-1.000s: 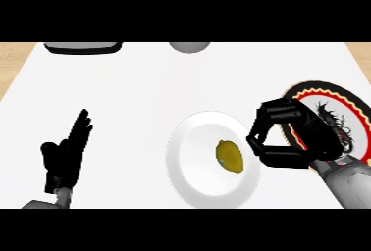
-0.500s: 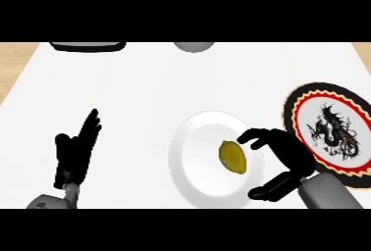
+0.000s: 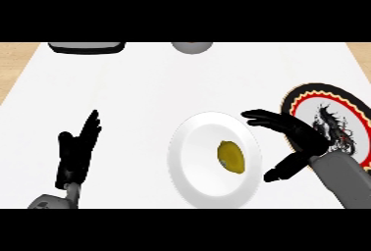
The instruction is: Pick the lemon from the plate and place it in the plate
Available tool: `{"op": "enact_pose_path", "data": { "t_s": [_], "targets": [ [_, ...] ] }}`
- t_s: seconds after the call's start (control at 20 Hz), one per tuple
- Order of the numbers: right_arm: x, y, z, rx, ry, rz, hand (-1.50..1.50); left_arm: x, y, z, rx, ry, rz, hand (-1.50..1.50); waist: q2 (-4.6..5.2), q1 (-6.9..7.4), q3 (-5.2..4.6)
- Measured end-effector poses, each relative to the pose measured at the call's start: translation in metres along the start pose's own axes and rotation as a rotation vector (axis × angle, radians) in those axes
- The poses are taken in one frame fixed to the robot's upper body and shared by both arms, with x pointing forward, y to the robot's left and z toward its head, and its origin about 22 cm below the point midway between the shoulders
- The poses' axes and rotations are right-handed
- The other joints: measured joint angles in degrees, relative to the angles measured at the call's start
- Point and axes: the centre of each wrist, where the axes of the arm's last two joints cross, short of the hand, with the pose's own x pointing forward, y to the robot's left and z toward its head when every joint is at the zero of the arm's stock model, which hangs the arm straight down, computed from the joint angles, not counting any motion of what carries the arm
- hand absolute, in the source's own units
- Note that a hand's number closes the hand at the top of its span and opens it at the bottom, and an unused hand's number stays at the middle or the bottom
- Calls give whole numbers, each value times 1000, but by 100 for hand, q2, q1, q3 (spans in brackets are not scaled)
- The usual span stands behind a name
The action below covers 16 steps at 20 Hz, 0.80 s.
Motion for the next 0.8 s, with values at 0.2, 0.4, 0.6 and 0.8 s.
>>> {"op": "enact_pose_path", "data": {
  "t_s": [0.2,0.4,0.6,0.8],
  "targets": [
    [11,-20,-14,140,50,93,-150,-2,-2,2,3,8,4,0,-17,-35,-7],
    [16,-17,-26,287,118,151,-150,5,-3,-3,2,5,4,0,-20,-47,-8],
    [13,-8,-39,378,172,179,-150,5,-5,-3,1,4,2,0,-18,-39,-7],
    [9,2,-44,427,209,197,-150,6,-5,-5,3,2,5,0,-17,-47,-7]
  ]
}}
